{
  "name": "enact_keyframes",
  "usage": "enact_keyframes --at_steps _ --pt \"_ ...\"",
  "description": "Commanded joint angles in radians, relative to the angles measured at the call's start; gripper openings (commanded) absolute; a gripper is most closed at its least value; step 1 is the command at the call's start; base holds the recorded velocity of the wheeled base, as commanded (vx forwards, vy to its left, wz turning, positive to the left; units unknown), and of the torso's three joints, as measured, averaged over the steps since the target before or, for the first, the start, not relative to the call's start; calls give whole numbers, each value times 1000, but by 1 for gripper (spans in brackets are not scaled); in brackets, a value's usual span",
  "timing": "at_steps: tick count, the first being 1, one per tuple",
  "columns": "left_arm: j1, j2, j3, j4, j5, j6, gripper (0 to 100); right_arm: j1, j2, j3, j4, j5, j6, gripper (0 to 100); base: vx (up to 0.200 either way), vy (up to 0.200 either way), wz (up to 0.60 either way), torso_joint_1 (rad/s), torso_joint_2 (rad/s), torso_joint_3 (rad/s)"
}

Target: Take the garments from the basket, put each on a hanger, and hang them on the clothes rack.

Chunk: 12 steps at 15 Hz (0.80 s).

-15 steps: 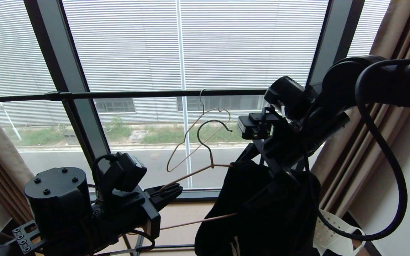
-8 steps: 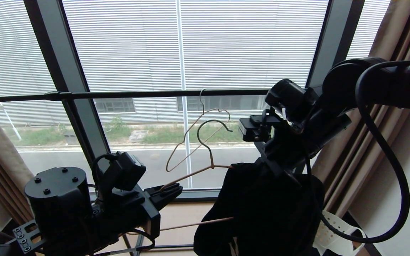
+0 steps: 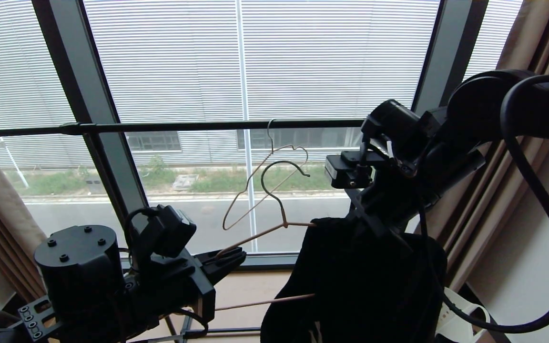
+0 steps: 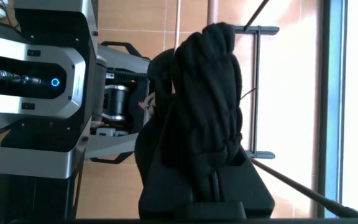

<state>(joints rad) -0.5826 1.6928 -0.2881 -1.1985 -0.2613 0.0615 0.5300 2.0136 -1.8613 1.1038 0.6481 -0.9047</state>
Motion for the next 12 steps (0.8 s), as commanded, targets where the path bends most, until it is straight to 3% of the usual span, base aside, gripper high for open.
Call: enact_keyframes --at_steps 1,3,6,9,12 --pt "1 4 4 -6 -9 1 100 -1 -15 2 -1 1 0 0 0 0 0 0 0 0" --pt "3 5 6 -30 -9 -2 100 -1 -16 2 -2 -1 0 0 0 0 0 0 0 0" --pt "70 -1 -13 -62 -13 -3 100 -8 -33 2 2 -15 3 0 0 0 0 0 0 0" --pt "113 -18 29 -196 -107 -32 100 -53 -52 -6 -2 -21 38 0 0 0 0 0 0 0" --pt "153 -15 37 -197 -138 -58 100 -84 -59 -16 -10 -22 105 0 0 0 0 0 0 0"
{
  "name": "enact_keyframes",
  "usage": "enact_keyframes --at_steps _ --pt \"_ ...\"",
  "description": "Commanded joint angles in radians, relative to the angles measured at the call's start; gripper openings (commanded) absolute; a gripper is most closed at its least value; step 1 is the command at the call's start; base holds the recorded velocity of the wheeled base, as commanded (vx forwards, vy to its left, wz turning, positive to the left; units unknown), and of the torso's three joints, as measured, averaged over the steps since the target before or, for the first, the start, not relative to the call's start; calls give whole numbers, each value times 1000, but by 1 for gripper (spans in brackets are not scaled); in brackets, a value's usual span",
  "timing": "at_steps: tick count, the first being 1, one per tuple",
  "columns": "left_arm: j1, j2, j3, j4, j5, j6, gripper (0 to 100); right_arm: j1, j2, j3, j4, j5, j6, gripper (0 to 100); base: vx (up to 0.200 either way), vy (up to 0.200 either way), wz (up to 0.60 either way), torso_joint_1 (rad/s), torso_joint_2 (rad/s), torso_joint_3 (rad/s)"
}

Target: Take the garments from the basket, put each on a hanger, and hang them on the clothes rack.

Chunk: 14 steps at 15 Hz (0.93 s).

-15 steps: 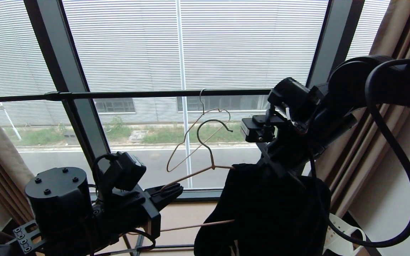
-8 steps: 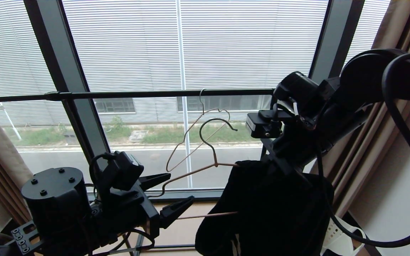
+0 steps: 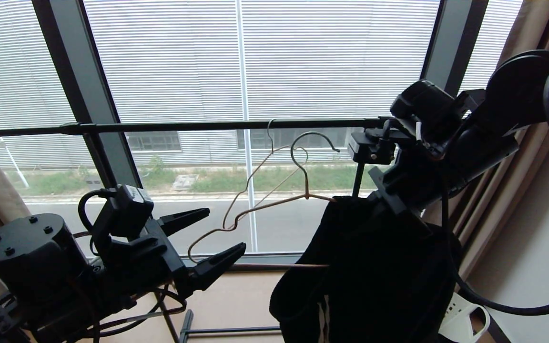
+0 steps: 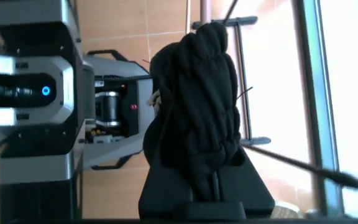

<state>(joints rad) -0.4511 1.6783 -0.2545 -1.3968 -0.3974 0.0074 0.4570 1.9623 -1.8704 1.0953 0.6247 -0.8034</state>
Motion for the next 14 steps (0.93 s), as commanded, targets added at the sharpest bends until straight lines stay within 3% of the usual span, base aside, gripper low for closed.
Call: enact_keyframes --at_steps 1,2,3,4,7,8,14 --pt "49 0 3 2 -1 -78 100 -11 -10 -29 -2 -20 64 0 0 0 0 0 0 0" --pt "49 0 3 2 -1 -78 100 -11 -10 -29 -2 -20 64 0 0 0 0 0 0 0" --pt "112 -12 61 27 -6 -234 100 -12 -37 -36 0 -63 105 0 0 0 0 0 0 0" --pt "132 -11 86 36 -29 -282 100 -12 -48 -33 0 -63 107 0 0 0 0 0 0 0" --pt "206 -6 185 75 -89 -365 100 -14 -66 -39 -6 -49 112 0 0 0 0 0 0 0" --pt "216 29 202 88 -98 -406 100 -15 -69 -32 -17 -10 113 0 0 0 0 0 0 0" --pt "198 141 149 114 -98 -412 100 -18 -120 8 -41 89 112 0 0 0 0 0 0 0"
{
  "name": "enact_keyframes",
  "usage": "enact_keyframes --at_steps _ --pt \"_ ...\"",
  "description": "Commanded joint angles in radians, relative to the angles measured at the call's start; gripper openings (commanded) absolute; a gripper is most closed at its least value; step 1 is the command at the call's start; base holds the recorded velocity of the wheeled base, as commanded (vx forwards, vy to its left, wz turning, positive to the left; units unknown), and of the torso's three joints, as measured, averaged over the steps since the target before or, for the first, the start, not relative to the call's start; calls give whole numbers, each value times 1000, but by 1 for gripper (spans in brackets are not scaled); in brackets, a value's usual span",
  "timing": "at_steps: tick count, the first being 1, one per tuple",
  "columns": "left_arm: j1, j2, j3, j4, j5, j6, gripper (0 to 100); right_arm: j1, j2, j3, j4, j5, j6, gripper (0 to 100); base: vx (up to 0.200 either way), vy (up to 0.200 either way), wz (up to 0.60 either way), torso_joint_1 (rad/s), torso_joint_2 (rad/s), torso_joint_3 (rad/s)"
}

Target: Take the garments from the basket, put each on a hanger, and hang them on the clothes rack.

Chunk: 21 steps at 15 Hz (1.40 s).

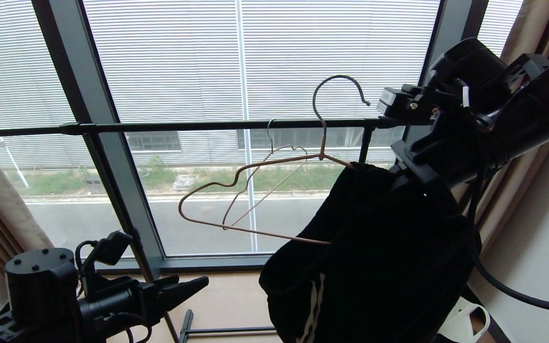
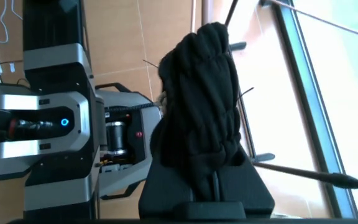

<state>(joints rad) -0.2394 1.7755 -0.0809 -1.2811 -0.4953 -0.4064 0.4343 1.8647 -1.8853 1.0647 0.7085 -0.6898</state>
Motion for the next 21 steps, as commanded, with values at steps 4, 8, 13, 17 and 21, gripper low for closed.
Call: enact_keyframes --at_steps 4,8,13,17,21 --pt "-101 61 -82 -1 1 0 100 24 -42 134 -127 42 -8 0 0 0 0 0 0 0" --pt "-159 99 -119 0 12 0 100 29 -73 175 -146 60 -13 0 0 0 0 0 0 0" --pt "-196 137 -152 -1 44 0 100 54 -75 173 -147 97 -14 0 0 0 0 0 0 0" --pt "-232 137 -151 -1 63 0 100 64 -68 175 -147 101 -19 0 0 0 0 0 0 0" --pt "-271 140 -151 0 84 4 100 80 -68 173 -149 103 -19 0 0 0 0 0 0 0"
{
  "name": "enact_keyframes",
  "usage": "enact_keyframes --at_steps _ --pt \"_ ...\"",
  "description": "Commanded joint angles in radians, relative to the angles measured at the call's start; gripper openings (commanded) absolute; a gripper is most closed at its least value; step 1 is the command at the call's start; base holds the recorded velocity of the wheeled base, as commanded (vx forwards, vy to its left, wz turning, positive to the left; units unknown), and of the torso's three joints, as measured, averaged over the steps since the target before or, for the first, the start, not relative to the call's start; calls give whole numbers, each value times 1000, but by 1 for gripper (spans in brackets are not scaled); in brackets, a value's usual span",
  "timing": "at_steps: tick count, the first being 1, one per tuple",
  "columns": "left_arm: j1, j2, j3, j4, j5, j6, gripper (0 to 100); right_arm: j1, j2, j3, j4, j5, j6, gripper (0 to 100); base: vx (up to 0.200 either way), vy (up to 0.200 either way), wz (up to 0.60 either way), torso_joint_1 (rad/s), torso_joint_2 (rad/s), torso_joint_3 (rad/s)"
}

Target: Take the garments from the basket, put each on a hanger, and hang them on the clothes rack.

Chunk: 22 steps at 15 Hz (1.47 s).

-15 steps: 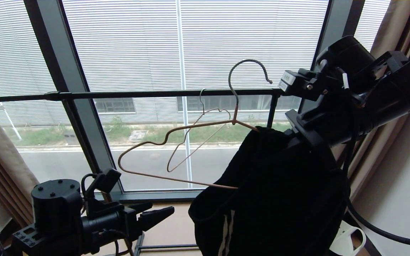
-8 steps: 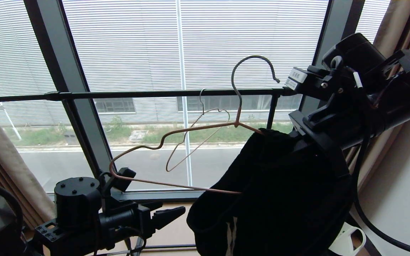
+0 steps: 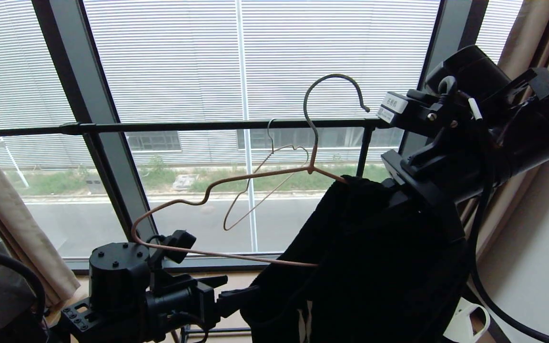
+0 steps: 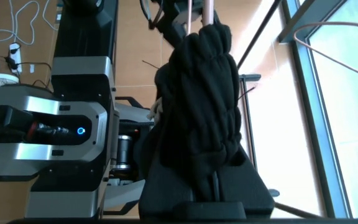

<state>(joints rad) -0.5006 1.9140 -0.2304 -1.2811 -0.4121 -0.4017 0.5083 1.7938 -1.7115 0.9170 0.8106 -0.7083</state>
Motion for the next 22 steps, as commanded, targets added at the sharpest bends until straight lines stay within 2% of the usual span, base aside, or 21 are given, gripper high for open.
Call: enact_keyframes --at_steps 1,4,5,9,12,16,22 --pt "-12 2 -1 0 1 0 100 7 2 0 0 1 0 0 0 0 0 0 0 0" --pt "-32 0 6 0 18 1 100 9 -1 -2 -1 2 0 0 0 0 0 0 0 0" --pt "-32 0 8 0 19 1 0 9 -2 0 -1 1 0 0 0 0 0 0 0 0" --pt "-4 -3 26 -1 19 4 0 -24 -7 1 0 2 0 0 0 0 0 0 0 0" --pt "50 -6 42 -3 19 70 0 -47 -5 4 0 1 0 0 0 0 0 0 0 0" --pt "129 -27 31 -6 38 87 0 -108 -10 43 2 -4 -2 0 0 0 0 0 0 0" --pt "188 -24 -21 0 38 103 0 -148 -51 147 0 -22 -2 0 0 0 0 0 0 0"
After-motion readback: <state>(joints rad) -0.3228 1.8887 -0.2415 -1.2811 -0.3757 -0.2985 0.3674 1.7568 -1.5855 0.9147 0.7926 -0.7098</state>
